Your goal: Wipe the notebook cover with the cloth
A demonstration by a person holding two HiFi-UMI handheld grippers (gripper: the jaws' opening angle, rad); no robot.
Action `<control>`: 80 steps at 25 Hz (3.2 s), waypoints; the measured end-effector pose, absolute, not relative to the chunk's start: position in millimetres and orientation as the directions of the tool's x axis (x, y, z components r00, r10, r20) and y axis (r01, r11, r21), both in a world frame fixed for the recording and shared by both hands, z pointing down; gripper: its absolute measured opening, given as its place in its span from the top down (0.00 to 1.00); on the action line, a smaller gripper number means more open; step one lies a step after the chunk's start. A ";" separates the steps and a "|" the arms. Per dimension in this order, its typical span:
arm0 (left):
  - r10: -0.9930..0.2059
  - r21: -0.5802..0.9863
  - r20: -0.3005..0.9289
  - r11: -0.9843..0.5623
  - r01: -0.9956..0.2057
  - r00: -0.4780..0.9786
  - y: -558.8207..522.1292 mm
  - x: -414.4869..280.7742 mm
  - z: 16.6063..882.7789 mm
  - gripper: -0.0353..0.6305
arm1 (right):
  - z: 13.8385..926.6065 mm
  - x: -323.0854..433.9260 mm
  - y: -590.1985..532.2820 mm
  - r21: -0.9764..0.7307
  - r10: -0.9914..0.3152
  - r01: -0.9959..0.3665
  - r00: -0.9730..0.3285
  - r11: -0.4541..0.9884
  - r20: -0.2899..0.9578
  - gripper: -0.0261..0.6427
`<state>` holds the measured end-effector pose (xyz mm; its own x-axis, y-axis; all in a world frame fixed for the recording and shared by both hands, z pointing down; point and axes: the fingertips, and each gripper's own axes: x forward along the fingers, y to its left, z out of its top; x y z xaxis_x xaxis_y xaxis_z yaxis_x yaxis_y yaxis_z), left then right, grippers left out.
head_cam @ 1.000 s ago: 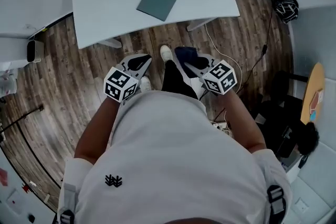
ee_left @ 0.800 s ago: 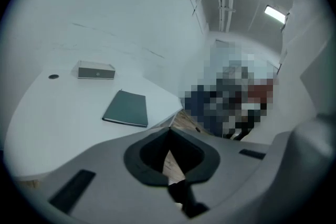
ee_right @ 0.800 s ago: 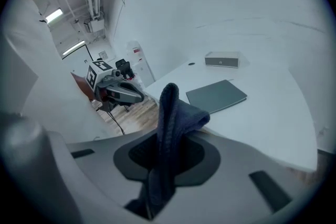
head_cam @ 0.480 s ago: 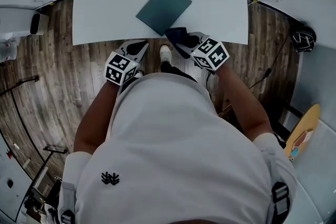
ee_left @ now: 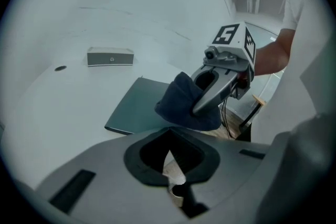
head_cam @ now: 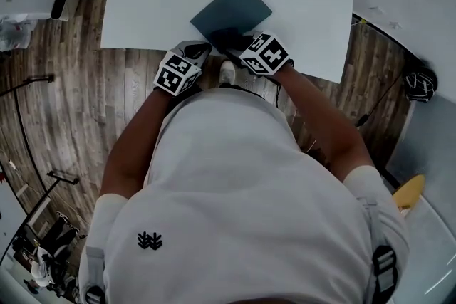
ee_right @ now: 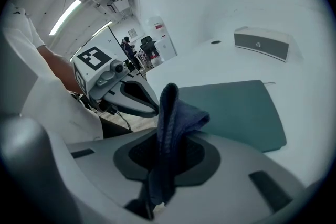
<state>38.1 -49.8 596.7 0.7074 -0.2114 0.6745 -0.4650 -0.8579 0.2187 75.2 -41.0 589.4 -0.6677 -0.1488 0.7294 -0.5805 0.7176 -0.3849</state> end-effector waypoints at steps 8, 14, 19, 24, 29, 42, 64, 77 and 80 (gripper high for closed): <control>-0.137 0.204 0.726 -0.893 -0.400 0.674 -57.6 34.6 626.0 0.94 | 613.9 50.5 -50.3 -0.411 -0.090 -0.582 -0.645 0.702 0.759 0.86; -0.110 0.243 0.717 -0.886 -0.395 0.688 -53.3 39.4 627.2 0.94 | 615.1 70.2 -54.0 -0.420 -0.087 -0.595 -0.639 0.685 0.764 0.86; -0.113 0.257 0.711 -0.877 -0.406 0.694 -49.2 42.5 628.1 0.94 | 617.4 102.9 -66.9 -0.416 -0.106 -0.631 -0.621 0.655 0.777 0.86; -0.100 0.339 0.699 -0.825 -0.452 0.708 -49.6 43.3 627.7 0.94 | 619.6 140.5 -84.6 -0.403 -0.121 -0.670 -0.592 0.624 0.797 0.86; -0.098 0.342 0.708 -0.819 -0.460 0.700 -49.2 44.7 629.6 0.94 | 622.2 179.8 -101.9 -0.358 -0.144 -0.714 -0.538 0.602 0.830 0.86; -0.098 0.340 0.711 -0.819 -0.462 0.697 -48.5 48.3 628.6 0.94 | 613.2 212.9 -121.1 -0.276 -0.144 -0.751 -0.441 0.599 0.886 0.86; -0.074 0.369 0.713 -0.806 -0.462 0.698 -47.3 54.5 628.8 0.94 | 612.6 67.9 -107.0 -0.446 0.043 -0.525 -0.611 0.725 0.790 0.86; -0.054 0.392 0.712 -0.796 -0.460 0.700 -47.3 53.9 627.3 0.94 | 614.8 157.2 -155.6 -0.351 -0.069 -0.658 -0.522 0.666 0.850 0.86; -0.048 0.399 0.712 -0.794 -0.459 0.701 -45.7 54.6 627.7 0.94 | 615.3 175.1 -164.7 -0.321 -0.095 -0.684 -0.496 0.656 0.863 0.86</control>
